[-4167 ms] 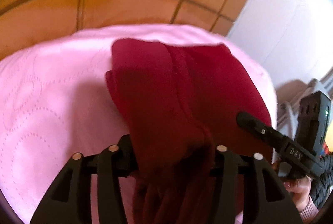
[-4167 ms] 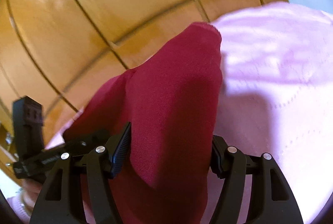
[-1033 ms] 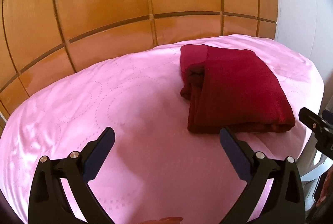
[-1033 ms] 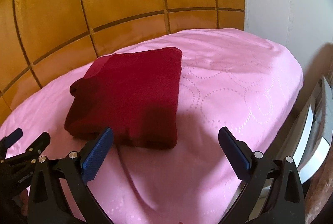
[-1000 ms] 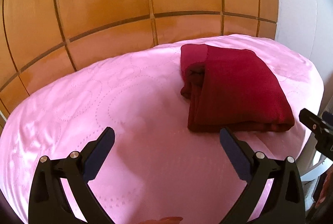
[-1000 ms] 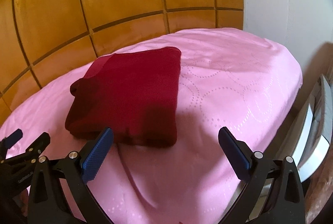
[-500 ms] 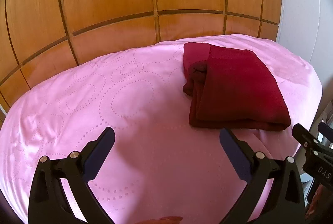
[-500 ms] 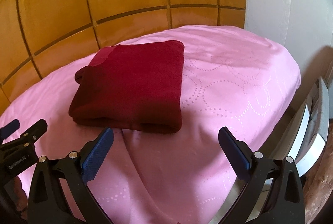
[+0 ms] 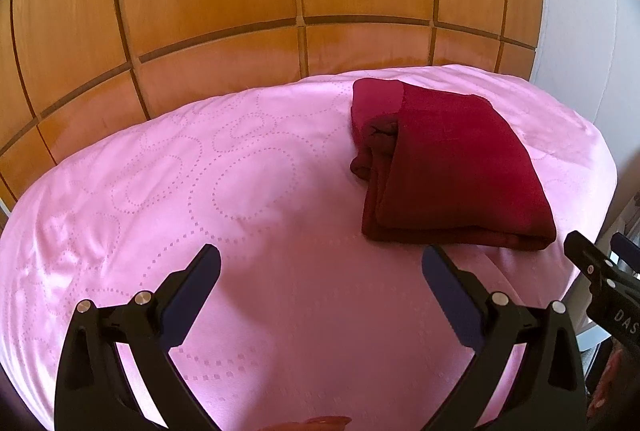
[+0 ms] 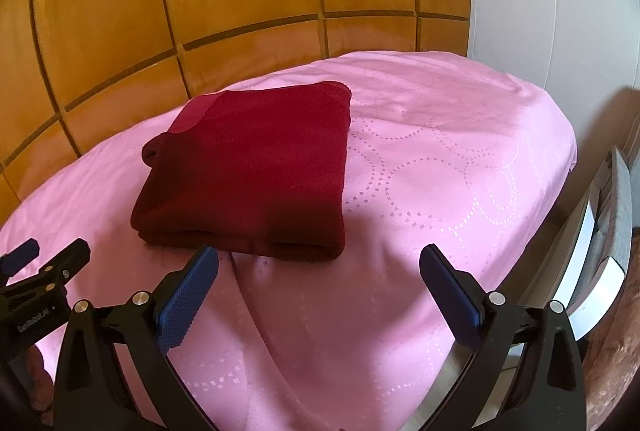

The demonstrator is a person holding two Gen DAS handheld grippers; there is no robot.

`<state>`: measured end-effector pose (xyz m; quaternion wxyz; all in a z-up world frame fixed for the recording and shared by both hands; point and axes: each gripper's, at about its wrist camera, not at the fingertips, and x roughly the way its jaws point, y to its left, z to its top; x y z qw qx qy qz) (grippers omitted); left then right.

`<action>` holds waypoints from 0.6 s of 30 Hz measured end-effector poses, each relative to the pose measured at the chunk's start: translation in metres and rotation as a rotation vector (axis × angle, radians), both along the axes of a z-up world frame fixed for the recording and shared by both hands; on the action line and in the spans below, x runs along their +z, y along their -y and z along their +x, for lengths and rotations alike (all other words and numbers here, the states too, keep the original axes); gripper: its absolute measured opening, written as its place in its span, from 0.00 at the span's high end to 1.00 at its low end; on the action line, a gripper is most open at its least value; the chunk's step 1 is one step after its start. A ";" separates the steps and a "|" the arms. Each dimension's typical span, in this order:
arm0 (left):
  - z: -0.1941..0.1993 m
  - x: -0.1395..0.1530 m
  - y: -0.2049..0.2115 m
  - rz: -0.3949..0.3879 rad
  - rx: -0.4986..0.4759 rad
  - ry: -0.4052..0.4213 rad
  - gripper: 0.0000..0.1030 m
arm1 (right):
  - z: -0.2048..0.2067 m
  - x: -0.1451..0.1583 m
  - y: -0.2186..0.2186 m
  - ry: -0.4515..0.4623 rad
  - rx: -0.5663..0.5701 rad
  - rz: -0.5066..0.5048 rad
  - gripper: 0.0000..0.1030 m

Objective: Fold small clothes

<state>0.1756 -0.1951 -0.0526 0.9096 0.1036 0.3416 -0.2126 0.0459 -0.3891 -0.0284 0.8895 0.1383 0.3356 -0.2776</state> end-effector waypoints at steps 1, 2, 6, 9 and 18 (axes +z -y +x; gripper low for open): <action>0.000 0.000 0.000 -0.001 0.000 0.001 0.02 | 0.000 0.000 0.000 0.001 0.001 0.001 0.04; -0.001 0.000 -0.001 -0.004 0.002 0.003 0.02 | 0.000 0.000 0.000 0.001 0.001 0.002 0.04; 0.000 0.000 -0.002 -0.010 0.005 -0.007 0.02 | 0.001 0.000 0.001 -0.002 0.005 0.003 0.04; 0.001 -0.002 -0.003 -0.012 0.008 -0.015 0.02 | 0.001 0.000 0.000 -0.003 0.008 0.004 0.04; 0.003 -0.003 -0.004 -0.012 0.011 -0.027 0.02 | 0.001 -0.001 -0.002 -0.003 0.011 0.003 0.04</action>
